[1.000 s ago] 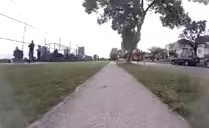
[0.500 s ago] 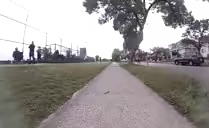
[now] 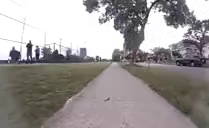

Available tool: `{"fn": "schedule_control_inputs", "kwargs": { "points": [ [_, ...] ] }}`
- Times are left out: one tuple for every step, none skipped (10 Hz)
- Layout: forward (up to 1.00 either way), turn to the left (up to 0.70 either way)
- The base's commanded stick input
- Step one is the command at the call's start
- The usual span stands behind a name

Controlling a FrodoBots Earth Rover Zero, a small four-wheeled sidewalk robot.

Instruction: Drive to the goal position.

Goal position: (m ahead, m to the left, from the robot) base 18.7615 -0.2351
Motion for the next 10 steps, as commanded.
{"fn": "schedule_control_inputs", "kwargs": {
  "points": [
    [0.7,0.0],
    [0.7,0.0],
    [0.7,-0.09],
    [0.7,-0.23],
    [0.7,-0.32],
    [0.7,-0.16],
    [0.7,0.0],
    [0.7,0.0],
    [0.7,0.0],
    [0.7,0.0]
  ]
}}
